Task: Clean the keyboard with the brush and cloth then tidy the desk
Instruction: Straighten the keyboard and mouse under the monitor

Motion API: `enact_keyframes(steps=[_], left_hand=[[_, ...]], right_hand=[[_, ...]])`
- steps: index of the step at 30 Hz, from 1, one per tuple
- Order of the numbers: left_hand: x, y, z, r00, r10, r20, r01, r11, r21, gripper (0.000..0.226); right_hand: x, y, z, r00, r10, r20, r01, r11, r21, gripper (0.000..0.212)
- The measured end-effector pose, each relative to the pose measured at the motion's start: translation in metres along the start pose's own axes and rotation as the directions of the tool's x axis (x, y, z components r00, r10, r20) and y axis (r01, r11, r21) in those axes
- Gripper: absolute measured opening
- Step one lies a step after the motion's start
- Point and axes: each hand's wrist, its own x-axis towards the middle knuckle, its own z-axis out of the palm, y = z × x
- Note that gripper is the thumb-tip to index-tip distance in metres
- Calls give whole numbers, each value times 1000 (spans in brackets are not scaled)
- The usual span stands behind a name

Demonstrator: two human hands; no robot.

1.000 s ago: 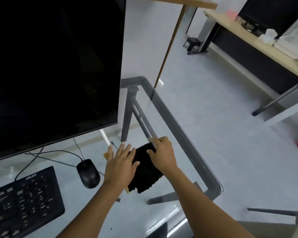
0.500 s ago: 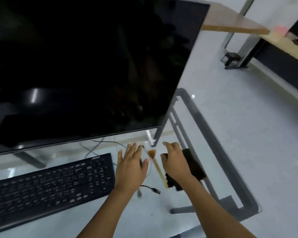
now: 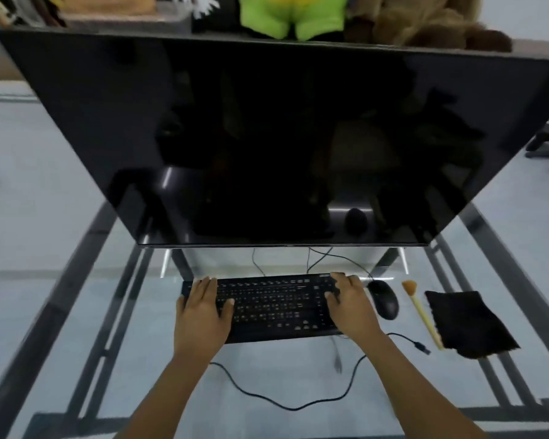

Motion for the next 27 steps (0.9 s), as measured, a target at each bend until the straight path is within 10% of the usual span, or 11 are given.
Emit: enact_keyframes(steps=[12,27], left_hand=[[-7,-81,5,855,-494,159,513,851,-116,45],[52,-93,49,919,-381,98,393,886,-244,23]], right_hand=[[-13,11,32,931,345,-117,-364,900,-242,44],[29,33,51,944,297,-142,-292,955,51,29]])
